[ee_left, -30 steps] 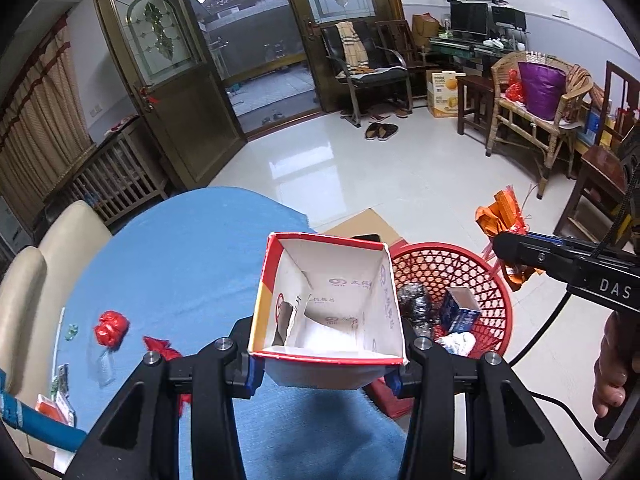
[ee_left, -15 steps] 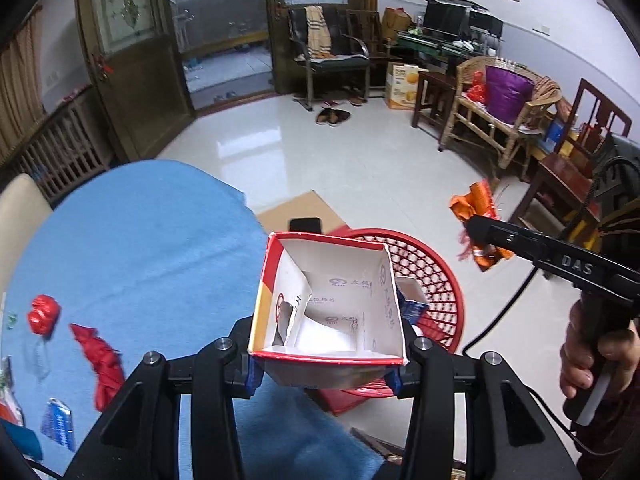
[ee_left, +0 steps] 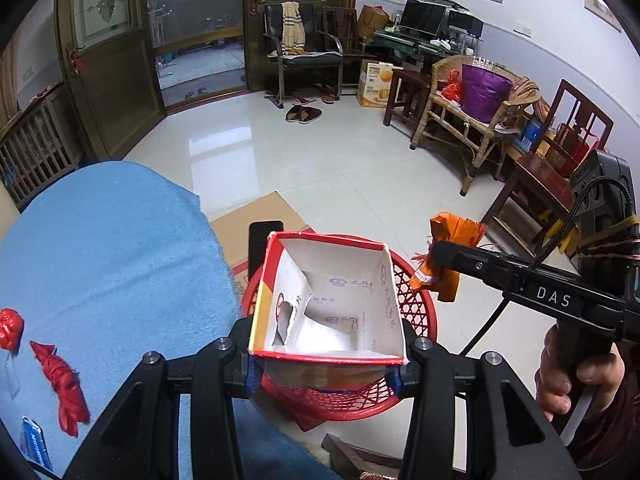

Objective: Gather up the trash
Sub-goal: 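Open the left gripper to drop the box while the right drops the orange ribbon, then move both grippers back over the blue tablecloth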

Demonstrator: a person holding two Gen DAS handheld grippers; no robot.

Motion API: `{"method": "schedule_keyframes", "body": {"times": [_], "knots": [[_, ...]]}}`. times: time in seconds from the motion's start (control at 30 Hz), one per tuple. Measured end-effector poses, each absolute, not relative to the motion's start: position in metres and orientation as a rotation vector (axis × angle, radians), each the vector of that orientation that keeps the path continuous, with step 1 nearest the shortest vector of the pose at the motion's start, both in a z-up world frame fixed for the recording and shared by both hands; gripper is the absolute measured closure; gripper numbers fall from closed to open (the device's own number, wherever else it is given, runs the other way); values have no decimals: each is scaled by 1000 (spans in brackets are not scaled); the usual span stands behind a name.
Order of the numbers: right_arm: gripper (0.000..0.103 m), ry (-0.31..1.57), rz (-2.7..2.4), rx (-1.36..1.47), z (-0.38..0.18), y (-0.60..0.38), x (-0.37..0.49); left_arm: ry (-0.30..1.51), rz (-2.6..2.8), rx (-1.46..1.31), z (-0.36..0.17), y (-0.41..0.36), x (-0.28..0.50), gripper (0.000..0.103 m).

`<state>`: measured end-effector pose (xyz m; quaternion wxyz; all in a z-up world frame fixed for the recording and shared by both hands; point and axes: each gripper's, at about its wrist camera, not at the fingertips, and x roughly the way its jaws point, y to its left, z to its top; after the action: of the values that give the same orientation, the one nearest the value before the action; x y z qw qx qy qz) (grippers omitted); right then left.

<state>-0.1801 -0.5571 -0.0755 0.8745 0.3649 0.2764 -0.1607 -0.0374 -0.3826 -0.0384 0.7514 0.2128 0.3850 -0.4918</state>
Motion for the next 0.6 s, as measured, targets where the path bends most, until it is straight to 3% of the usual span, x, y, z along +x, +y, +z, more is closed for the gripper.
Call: {"method": "schedule_keyframes", "body": {"times": [0.13,0.27,0.3,0.33,0.37,0.6], "knots": [[71,583,-333,774,-76,-559,-179,840,-1080,473,-42,-387,-38,40],[69,611,-334,782,-78,-560,-177,813,-1071,488,-40,-381,-39,38],[63,614,-333,787,-78,-561,-177,811,-1066,487,-38,-378,-38,38],[46,611,-330,792,-78,-561,-177,809,-1065,484,-37,-374,-37,38],[38,601,-330,797,-76,-561,-178,802,-1064,481,-35,-368,-37,38],[35,541,-322,755,-59,-554,-181,760,-952,516,-32,-319,-34,38]]}}
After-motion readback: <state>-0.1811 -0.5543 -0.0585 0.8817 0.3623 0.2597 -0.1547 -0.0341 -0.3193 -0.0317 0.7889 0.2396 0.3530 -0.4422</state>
